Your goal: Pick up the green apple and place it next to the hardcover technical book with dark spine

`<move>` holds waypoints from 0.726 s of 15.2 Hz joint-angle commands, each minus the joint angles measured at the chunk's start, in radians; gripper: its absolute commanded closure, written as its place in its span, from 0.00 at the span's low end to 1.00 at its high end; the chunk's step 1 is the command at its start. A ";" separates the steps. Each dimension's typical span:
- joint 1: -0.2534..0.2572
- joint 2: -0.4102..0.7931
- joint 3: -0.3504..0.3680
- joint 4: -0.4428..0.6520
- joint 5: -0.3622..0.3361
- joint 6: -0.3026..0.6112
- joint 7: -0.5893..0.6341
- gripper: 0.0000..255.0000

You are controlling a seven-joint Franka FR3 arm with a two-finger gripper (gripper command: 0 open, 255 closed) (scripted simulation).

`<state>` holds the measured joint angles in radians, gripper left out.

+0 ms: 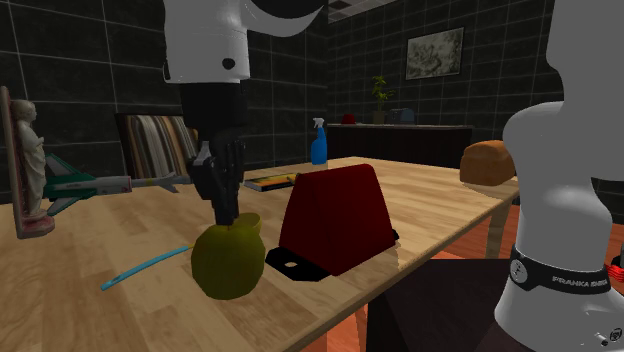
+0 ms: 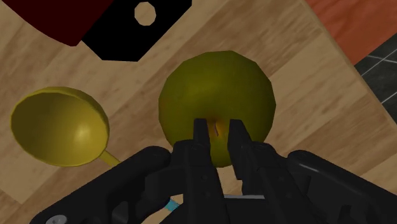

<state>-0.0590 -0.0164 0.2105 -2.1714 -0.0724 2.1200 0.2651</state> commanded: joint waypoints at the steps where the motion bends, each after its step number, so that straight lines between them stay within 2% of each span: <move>1: 0.000 0.000 0.000 0.000 0.000 0.000 0.000 1.00; 7: 0.000 0.000 0.000 0.000 0.000 0.000 0.000 1.00; 11: 0.000 -0.023 0.000 0.030 0.007 -0.052 -0.008 1.00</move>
<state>-0.0589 -0.0327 0.2102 -2.1498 -0.0670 2.0829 0.2599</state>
